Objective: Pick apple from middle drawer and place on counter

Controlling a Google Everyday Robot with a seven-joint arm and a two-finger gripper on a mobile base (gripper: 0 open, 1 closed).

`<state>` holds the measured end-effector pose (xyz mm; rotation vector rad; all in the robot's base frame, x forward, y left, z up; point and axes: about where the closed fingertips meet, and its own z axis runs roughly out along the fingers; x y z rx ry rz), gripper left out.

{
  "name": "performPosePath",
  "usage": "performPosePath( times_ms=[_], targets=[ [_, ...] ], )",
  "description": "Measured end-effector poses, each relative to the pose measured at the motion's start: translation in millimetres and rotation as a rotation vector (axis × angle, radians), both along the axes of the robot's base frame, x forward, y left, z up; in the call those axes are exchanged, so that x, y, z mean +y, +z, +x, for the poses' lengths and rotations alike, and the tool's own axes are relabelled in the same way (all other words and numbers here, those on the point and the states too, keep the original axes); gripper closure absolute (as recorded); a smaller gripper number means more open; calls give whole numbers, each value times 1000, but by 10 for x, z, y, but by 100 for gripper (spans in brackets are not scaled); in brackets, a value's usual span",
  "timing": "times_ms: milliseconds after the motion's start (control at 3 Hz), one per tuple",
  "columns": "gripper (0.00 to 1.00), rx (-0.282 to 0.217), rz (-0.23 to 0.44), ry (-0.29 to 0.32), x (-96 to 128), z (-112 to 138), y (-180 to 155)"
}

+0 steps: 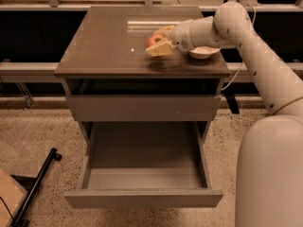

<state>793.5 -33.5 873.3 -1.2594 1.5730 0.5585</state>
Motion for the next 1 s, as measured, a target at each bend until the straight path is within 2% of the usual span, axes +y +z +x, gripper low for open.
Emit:
performPosePath(
  times_ms=[333,667,1000],
  targets=[
    [11,15,10,11,19,33,-31],
    [0,17,10,14,47,33,-42],
    [0,17,10,14,47,33,-42]
  ],
)
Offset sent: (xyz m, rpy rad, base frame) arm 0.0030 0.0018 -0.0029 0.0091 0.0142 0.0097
